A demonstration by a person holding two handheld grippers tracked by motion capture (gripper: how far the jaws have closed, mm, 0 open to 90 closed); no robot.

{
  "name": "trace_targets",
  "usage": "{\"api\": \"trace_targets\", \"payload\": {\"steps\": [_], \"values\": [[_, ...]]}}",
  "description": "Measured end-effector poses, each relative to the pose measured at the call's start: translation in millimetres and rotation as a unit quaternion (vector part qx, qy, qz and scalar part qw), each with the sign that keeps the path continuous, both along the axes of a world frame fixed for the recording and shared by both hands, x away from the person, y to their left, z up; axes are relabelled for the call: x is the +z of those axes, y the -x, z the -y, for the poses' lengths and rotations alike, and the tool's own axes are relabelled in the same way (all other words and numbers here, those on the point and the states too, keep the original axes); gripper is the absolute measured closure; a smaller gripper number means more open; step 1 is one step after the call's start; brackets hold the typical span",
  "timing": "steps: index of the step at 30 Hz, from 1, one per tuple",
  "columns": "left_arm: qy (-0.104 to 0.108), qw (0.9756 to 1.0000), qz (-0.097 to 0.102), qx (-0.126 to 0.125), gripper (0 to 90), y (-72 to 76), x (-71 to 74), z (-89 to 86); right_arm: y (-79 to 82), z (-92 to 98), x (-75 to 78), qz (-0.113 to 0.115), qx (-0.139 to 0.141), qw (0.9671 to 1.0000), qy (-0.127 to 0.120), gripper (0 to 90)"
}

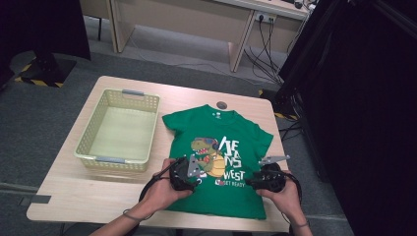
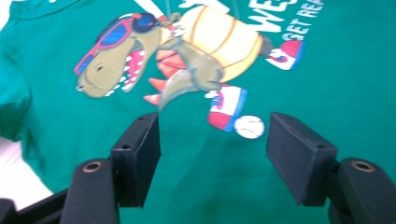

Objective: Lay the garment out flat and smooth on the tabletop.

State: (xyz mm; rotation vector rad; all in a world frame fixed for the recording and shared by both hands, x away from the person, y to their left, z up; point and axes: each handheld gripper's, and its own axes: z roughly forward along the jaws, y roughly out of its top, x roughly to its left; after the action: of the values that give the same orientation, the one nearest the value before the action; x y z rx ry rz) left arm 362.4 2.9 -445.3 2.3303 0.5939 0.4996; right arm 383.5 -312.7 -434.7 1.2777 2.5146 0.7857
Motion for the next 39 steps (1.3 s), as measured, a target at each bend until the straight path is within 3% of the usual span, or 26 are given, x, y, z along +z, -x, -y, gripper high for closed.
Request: {"api": "trace_targets", "payload": {"steps": [2,3,5,10,17,25,27,31,34,39], "values": [[-0.011,0.9999,-0.007,-0.001,34.9,-1.9,-2.7,0.3,-3.8,-0.4,-4.3,-0.004,-0.015,0.9999,-0.003,48.0],[-0.012,0.9999,-0.011,-0.003,35.6,-1.5,-4.2,0.4,-4.5,-1.6,-9.9,-0.015,-0.015,0.9998,0.0,47.7],[-0.021,0.9996,-0.016,-0.007,35.5,0.2,-7.5,0.8,-4.2,-1.9,-12.4,-0.017,-0.014,0.9998,0.001,47.7],[-0.034,0.9989,-0.027,-0.016,36.3,6.7,-15.4,2.7,2.0,-2.9,-16.2,-0.006,-0.004,0.9999,0.014,47.8],[-0.027,0.9993,-0.015,-0.021,39.7,19.7,-17.4,1.8,7.5,-2.8,-16.4,-0.001,0.022,0.9992,0.032,46.1],[-0.017,0.9989,-0.029,-0.032,39.0,30.4,-17.1,2.0,20.4,-1.4,-13.6,-0.018,0.043,0.998,0.044,45.5],[-0.01,0.9993,-0.022,-0.03,35.8,28.6,-16.3,2.9,18.9,0.0,-11.9,-0.022,0.035,0.9982,0.043,44.9],[0.004,0.9997,-0.02,-0.011,28.2,19.3,-10.0,3.2,11.9,2.9,-5.0,0.004,0.005,0.9999,0.013,43.2],[0.011,0.9998,-0.017,-0.001,23.3,13.8,-5.0,2.6,5.1,2.1,-1.8,0.021,-0.011,0.9997,0.004,41.0],[0.018,0.9997,-0.013,0.013,15.5,10.6,-0.5,2.3,-2.2,-1.2,-1.3,0.018,-0.019,0.9996,-0.003,35.3]]}}
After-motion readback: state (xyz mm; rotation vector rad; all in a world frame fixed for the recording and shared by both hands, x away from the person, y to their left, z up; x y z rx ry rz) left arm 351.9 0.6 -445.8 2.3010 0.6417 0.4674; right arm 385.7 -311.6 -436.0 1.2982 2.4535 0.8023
